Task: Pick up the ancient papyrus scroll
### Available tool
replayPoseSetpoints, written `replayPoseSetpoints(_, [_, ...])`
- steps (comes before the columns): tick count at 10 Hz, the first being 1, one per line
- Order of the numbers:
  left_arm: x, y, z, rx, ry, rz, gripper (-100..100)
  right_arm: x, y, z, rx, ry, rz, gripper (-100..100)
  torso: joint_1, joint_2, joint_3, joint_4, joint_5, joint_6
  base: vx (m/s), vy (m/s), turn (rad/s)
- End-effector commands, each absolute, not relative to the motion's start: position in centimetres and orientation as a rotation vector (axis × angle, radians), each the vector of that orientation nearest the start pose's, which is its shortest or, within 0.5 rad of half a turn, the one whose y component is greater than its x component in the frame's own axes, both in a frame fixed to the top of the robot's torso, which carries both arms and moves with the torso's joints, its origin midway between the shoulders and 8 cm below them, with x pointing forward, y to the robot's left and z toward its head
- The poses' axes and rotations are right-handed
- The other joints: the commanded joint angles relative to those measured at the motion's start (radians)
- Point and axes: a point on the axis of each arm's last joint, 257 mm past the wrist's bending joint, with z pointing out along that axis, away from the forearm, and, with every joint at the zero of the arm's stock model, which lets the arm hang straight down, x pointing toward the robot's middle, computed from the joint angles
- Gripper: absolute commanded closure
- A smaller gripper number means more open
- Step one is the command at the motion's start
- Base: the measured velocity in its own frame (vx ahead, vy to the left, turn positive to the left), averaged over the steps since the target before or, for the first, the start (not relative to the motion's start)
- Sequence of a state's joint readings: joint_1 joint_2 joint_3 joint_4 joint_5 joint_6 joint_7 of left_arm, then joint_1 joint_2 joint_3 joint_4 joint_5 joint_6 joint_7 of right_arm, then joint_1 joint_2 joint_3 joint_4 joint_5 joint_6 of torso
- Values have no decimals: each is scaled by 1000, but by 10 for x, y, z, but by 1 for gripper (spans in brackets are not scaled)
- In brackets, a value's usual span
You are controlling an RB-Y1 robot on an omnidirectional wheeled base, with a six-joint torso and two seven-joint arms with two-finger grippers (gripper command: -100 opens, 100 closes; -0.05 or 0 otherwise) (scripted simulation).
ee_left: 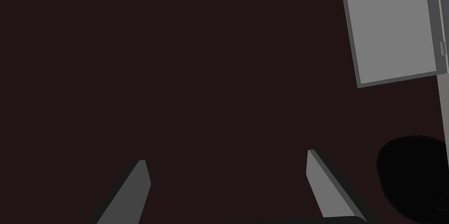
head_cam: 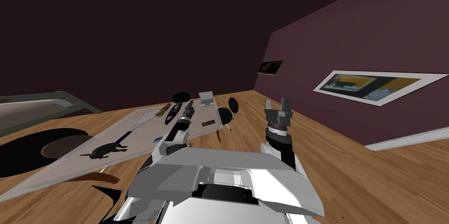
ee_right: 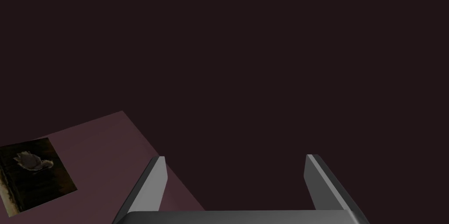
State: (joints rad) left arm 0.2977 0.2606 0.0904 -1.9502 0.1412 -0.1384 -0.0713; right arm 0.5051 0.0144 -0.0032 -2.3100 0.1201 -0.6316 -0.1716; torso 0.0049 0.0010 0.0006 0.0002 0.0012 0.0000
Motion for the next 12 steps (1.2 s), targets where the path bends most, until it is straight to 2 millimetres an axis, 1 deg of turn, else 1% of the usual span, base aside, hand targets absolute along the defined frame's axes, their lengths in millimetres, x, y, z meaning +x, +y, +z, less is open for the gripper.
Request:
replayPoseSetpoints(1, [460, 348, -131, -946, 1091, -1063, -100, 316, -258, 58, 520, 536, 1422, 0, 0, 0, 0, 0, 0, 0, -24, 47, -48])
replayPoseSetpoints(2, [468, 365, -146, -998, 1111, -1038, -100, 316, -258, 57, 520, 536, 1422, 0, -1, 0, 0, 0, 0, 0, -14, 51, -90])
replayPoseSetpoints(3, [474, 380, -151, -1033, 1115, -1024, -100, 316, -258, 58, 520, 536, 1422, 0, -1, -1, 0, 0, 0, 0, -7, 96, -139])
replayPoseSetpoints(4, [474, 383, -162, -1059, 1133, -1008, -100, 316, -258, 58, 520, 536, 1422, 0, 1, -1, -1, 0, 0, 0, -10, 79, -60])
replayPoseSetpoints(5, [480, 401, -174, -1106, 1138, -987, -100, 316, -258, 57, 520, 537, 1422, 0, 1, -1, -1, 0, 0, 0, -13, 65, -82])
replayPoseSetpoints(6, [480, 402, -178, -1120, 1150, -979, -100, 316, -258, 57, 520, 536, 1422, 0, 0, -1, -1, 0, 0, 0, -13, 45, -62])
replayPoseSetpoints(7, [485, 419, -190, -1173, 1157, -954, -100, 316, -258, 57, 520, 536, 1422, 0, -1, -1, -1, 0, 0, 0, -19, 43, -84])
replayPoseSetpoints(8, [485, 421, -195, -1185, 1165, -947, -100, 316, -258, 58, 520, 536, 1422, 0, -2, -1, -1, 0, 0, 0, -14, 39, -66])
replayPoseSetpoints(9, [489, 439, -206, -1238, 1169, -922, -100, 316, -258, 57, 520, 536, 1422, 0, -2, -1, -1, 0, 0, 0, -7, 44, -99])
replayPoseSetpoints(10, [489, 440, -211, -1252, 1178, -914, -100, 316, -258, 57, 520, 536, 1422, 0, -2, -2, -1, 0, 0, 0, -5, 43, -48])
replayPoseSetpoints(11, [492, 457, -222, -1308, 1183, -888, -100, 316, -258, 57, 520, 536, 1422, 0, -2, -2, -1, 0, 0, 0, -11, 34, -97])
replayPoseSetpoints(12, [491, 459, -228, -1322, 1189, -878, -100, 316, -258, 57, 520, 536, 1422, 0, -2, -2, -1, 0, 0, 0, -11, 33, -62])
